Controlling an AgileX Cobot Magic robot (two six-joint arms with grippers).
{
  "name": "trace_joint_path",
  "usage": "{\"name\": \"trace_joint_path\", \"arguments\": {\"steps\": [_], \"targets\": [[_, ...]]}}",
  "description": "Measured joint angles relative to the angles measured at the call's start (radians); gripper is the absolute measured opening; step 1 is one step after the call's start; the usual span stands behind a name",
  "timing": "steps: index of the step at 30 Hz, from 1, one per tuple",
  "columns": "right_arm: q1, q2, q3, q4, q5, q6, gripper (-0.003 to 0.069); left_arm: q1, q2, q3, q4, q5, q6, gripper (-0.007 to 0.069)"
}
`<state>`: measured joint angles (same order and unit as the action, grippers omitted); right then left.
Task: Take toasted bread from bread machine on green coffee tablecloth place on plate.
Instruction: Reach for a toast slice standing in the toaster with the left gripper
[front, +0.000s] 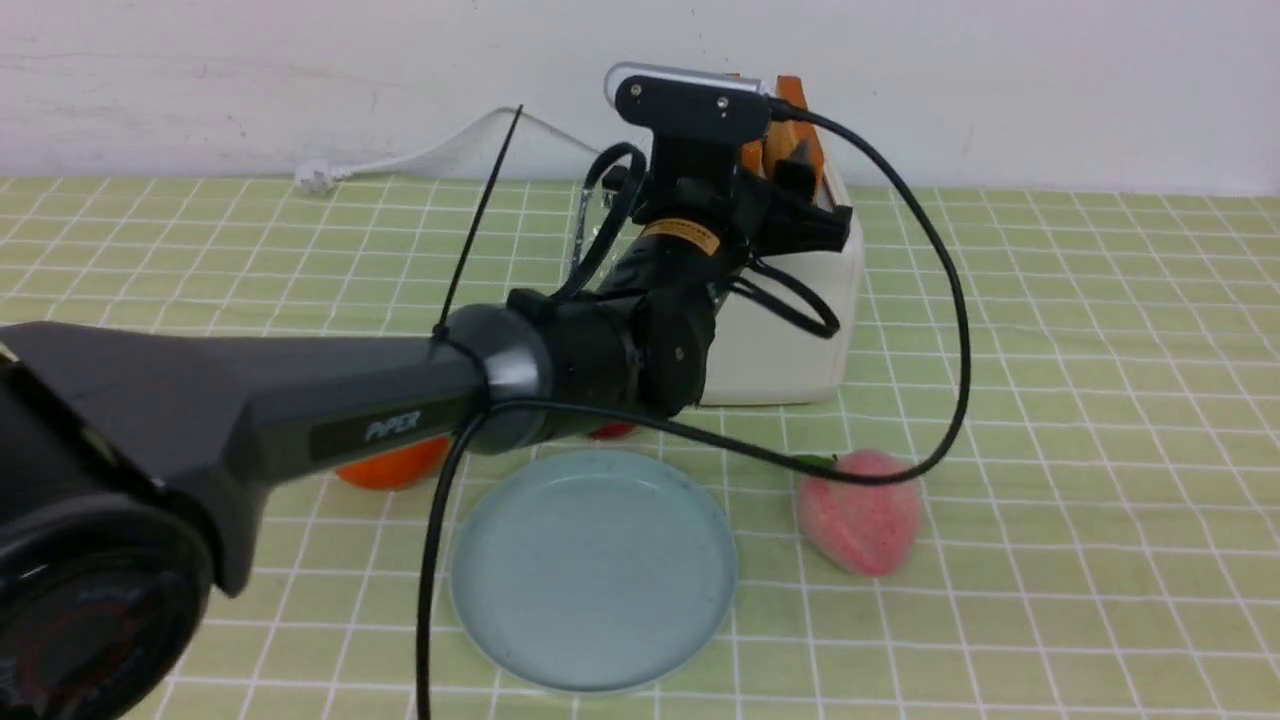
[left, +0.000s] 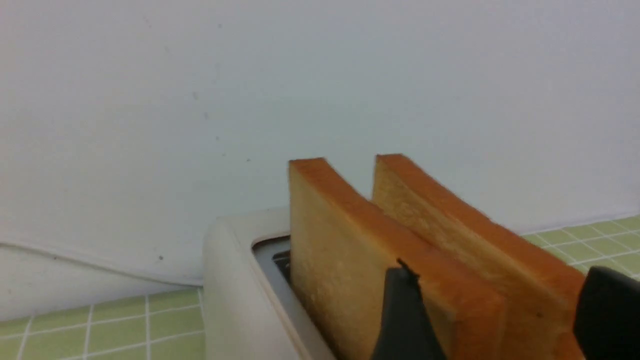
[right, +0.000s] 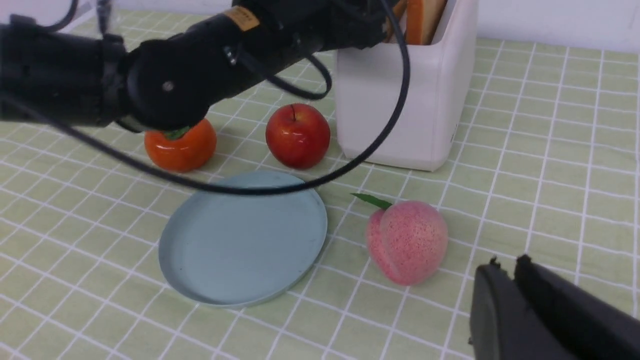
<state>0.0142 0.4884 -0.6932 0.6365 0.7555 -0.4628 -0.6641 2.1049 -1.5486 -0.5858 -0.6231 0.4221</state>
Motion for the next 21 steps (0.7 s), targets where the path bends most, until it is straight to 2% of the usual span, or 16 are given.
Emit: {"name": "trace_joint_path", "arguments": {"steps": [2,8,17,21], "targets": [[0.000,0.000,0.000,0.000,0.000,0.000,0.0052,0.019,0.023,-0.037,-0.051,0.034,0.028,0.0409],[0.000,0.000,0.000,0.000,0.000,0.000,0.0053,0.041,0.049,-0.083,-0.096,0.092,0.045,0.0331],[0.000,0.000,0.000,-0.003,0.000,-0.015,0.0057,0.041,0.050,-0.089,-0.105,0.106,0.050,0.0108],[0.000,0.000,0.000,0.000,0.001,-0.018,0.0061,0.041,0.045,-0.090,-0.109,0.110,0.051,0.0105]]}}
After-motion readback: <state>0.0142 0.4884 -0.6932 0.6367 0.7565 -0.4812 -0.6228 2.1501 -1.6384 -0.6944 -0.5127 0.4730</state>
